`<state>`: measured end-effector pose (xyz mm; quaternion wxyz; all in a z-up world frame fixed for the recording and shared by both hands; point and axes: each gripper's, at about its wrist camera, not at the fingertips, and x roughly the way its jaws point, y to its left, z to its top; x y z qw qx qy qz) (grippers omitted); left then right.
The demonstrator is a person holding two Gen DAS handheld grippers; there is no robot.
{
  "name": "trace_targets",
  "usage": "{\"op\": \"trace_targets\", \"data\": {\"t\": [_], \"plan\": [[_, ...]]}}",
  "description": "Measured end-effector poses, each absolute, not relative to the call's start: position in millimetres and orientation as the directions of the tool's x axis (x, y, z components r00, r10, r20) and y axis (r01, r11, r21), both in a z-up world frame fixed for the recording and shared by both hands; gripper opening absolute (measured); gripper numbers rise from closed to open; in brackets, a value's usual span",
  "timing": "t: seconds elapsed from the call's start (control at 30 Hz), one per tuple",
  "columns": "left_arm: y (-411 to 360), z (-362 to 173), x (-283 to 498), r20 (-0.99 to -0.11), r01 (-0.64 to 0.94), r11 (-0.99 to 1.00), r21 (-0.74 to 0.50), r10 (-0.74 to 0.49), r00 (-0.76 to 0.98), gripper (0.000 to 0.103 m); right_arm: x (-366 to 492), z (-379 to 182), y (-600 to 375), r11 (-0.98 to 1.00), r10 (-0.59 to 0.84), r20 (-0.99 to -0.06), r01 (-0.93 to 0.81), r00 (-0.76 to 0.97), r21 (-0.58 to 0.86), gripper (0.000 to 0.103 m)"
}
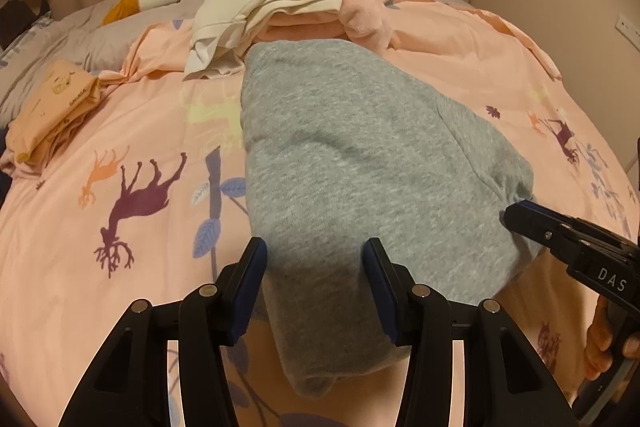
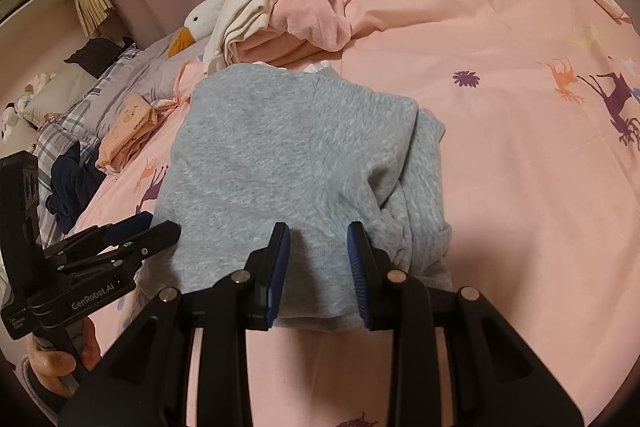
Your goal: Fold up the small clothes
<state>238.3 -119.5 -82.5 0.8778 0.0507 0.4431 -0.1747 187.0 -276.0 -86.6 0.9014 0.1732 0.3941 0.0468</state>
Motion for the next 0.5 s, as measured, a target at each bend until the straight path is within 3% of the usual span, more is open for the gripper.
{"op": "trace_targets", "data": {"t": [0.5], "plan": [[-118.5,-84.4,235.8,-0.797,0.357,0.932,-0.069,-0.266,0.542,0.049,184.9,-88.7,-279.4,0.924,0.240,-0.689,0.057,0.684,0.378,0.030]]}}
